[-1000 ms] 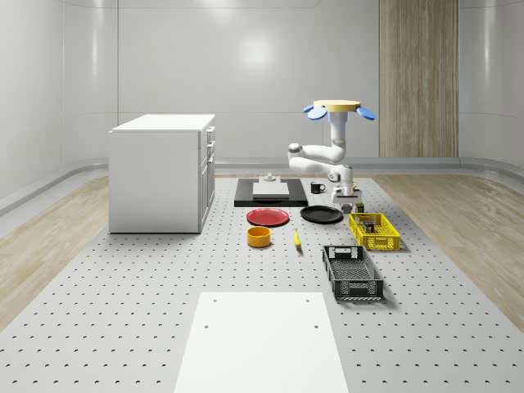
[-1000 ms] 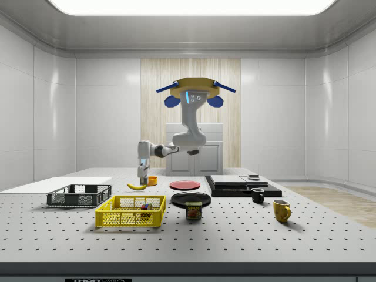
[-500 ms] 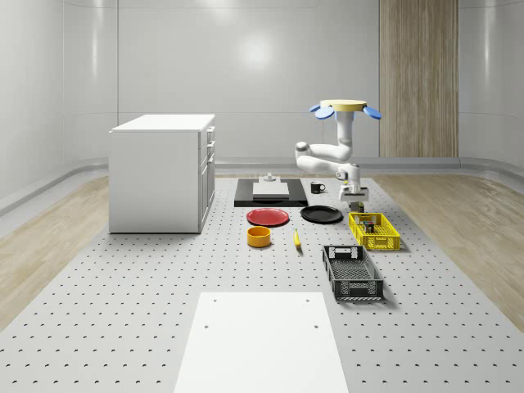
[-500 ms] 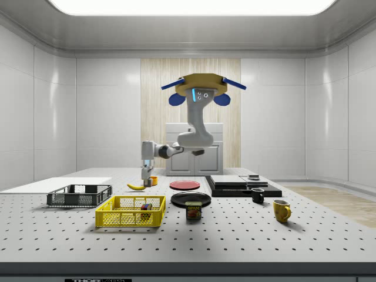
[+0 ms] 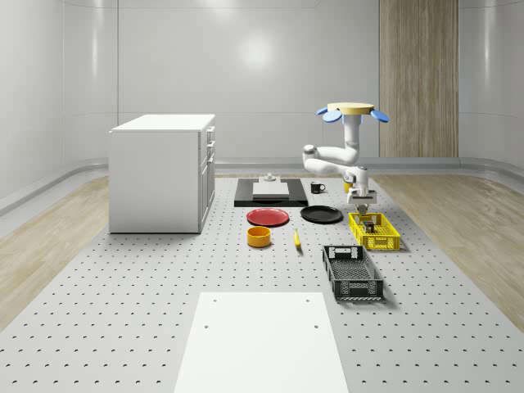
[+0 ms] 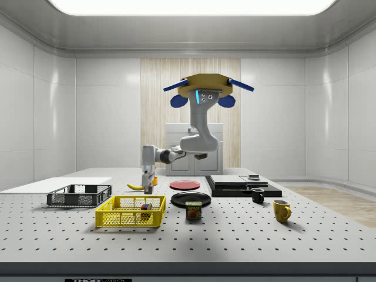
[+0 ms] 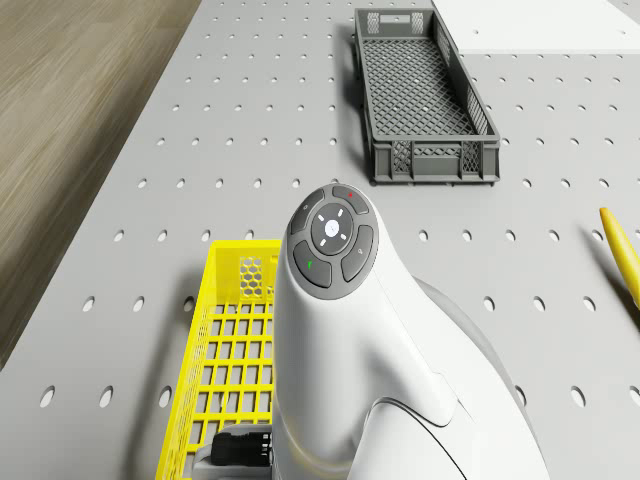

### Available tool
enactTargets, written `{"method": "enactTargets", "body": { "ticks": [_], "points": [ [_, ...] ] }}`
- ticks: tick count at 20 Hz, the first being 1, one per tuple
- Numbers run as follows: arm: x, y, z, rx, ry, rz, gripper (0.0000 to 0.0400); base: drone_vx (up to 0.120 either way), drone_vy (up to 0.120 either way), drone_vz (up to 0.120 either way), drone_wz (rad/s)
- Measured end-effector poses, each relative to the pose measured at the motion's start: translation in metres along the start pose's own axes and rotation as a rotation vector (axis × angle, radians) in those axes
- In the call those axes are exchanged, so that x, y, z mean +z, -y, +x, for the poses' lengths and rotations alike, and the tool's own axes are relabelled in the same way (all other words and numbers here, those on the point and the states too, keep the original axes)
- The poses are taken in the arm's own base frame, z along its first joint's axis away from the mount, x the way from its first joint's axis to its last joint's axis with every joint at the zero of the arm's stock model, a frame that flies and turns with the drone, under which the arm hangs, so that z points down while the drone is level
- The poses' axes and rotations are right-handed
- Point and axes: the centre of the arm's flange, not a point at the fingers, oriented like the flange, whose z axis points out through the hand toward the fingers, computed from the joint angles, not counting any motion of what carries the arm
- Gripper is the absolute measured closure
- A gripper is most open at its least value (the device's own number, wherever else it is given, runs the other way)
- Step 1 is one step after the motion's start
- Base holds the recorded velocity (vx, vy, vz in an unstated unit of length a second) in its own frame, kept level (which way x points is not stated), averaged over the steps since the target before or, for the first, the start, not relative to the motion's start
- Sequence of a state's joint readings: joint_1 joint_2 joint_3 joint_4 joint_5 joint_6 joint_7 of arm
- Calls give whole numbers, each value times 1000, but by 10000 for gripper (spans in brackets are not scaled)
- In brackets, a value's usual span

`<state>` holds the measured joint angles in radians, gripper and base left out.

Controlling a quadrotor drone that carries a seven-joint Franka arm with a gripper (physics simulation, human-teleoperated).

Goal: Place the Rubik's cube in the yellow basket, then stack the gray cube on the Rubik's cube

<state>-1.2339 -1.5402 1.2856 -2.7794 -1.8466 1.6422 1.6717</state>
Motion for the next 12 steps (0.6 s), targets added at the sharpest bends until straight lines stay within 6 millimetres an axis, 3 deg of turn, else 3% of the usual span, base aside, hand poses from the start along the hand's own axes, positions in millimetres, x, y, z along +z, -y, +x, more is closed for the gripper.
{"method": "enactTargets", "body": {
  "ticks": [8,12],
  "points": [
    [0,0,0,0,0,0,150,0,120,0,0],
    [4,0,0,0,0,0,150,0,10,0,0]
  ]
}}
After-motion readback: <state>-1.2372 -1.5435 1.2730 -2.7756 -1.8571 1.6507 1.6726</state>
